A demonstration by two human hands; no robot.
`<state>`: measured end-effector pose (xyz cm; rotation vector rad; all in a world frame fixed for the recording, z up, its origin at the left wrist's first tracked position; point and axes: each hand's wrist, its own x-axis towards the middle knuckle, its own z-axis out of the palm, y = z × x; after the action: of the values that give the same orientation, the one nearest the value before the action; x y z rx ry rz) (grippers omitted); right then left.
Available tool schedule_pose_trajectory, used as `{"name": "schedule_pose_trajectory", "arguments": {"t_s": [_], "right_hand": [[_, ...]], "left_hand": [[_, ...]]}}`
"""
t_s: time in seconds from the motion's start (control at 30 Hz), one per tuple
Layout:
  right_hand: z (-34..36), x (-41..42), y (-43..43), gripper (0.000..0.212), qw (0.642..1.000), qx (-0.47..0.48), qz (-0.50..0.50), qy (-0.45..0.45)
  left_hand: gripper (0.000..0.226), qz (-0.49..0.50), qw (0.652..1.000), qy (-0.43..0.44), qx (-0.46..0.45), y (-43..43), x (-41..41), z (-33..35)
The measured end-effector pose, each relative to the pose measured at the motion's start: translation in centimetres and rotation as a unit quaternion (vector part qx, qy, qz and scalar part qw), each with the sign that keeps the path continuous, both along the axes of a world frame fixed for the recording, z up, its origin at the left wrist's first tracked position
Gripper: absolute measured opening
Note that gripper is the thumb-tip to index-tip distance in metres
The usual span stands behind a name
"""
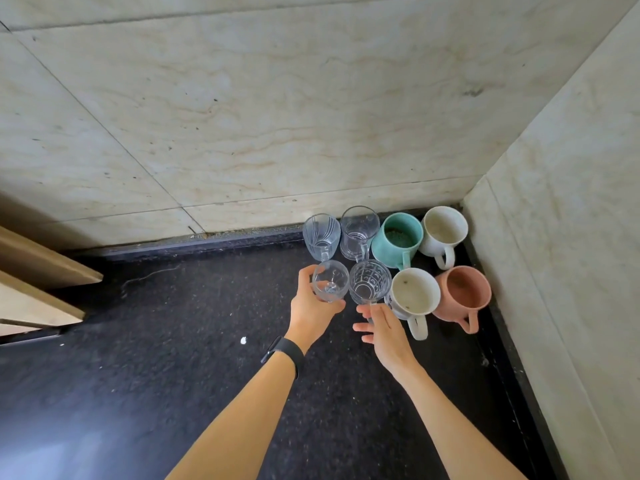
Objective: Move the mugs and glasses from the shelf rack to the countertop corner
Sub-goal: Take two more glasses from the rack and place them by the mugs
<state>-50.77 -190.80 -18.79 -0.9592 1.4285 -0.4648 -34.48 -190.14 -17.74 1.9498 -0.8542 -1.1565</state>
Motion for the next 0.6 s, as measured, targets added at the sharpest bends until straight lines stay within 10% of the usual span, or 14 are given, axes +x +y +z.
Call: {"name": "schedule_pose_trajectory", "arguments": {"t_s": [0.6], "right_hand": [[2.9,-1.4,2.3,0.041,0.985,-0.022,0.039,0.165]], "left_hand": [[0.079,-0.067,0.995,-0.022,0.074,2.8,1.4,2.4]]}}
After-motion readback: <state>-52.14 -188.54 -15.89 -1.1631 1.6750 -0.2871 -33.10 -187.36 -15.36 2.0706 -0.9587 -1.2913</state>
